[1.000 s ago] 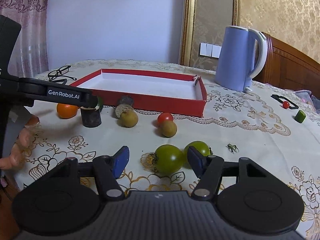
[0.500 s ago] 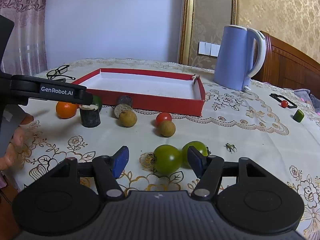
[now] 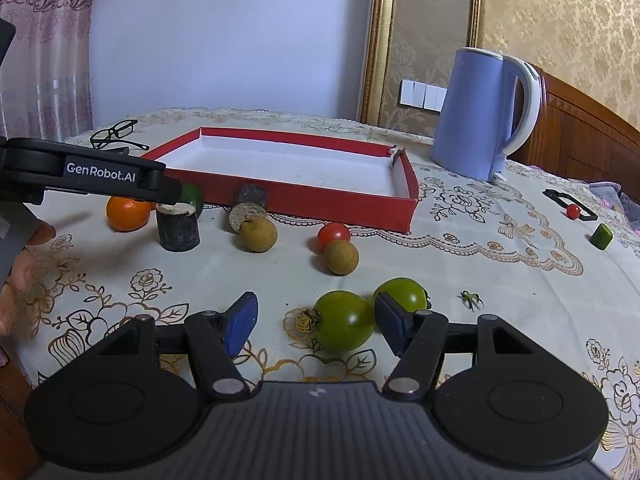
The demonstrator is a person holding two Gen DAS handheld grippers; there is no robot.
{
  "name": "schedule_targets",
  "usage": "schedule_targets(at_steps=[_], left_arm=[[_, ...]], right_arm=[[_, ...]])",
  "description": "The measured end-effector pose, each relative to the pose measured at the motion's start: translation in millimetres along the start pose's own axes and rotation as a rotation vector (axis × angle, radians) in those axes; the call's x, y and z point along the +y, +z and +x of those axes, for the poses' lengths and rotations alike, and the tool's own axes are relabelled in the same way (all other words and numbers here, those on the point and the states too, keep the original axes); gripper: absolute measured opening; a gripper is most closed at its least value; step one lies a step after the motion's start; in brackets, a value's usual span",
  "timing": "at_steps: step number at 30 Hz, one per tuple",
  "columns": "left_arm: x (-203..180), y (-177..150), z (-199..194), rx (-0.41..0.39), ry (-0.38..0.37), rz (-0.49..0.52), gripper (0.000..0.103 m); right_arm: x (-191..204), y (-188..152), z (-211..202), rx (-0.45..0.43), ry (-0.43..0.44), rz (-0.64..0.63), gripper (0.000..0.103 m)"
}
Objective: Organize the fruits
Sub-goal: 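Grasp a green tomato with the right tool and lift it, then lower the green tomato into the red tray and open the right tool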
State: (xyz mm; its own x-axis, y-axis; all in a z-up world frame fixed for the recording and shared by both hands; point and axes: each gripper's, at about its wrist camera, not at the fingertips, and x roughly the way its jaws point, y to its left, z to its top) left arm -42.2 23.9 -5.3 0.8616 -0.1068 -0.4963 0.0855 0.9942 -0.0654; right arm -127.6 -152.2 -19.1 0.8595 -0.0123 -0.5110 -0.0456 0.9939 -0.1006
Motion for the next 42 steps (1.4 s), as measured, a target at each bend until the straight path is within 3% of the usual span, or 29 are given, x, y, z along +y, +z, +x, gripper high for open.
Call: schedule_targets(at_steps=[10,17,24,29,35,42], left_arm=[[3,0,0,-0.002,-0.005,-0.01,0.103],[6,-2,3,-0.027,-0.003,0.002,0.103],[12,-1,10,-0.033,-0.033,-0.025,0.103],[17,-3,11,-0.049,-0.056,-0.038,0.103],[19,-6,21,-0.032,-0.056,-0.035,0.103],[21,-5,31,0.001,-0.085,-0.034,0.103]], right_arm=[[8,-1,12,-0.015,-0.04,-0.058,0.062],[-3,-1,18,-0.036,-0.077,-0.041,0.033],[-13,3,16,-0.073,-0.035,-0.011,0.033],[-18,31,16,-0.147,-0.058,-0.035,0.033],[-33,81,61,-0.175,-0.083,-0.044,0.033],[-49,113,138,-0.05,-0.052,-0.016,0.033]])
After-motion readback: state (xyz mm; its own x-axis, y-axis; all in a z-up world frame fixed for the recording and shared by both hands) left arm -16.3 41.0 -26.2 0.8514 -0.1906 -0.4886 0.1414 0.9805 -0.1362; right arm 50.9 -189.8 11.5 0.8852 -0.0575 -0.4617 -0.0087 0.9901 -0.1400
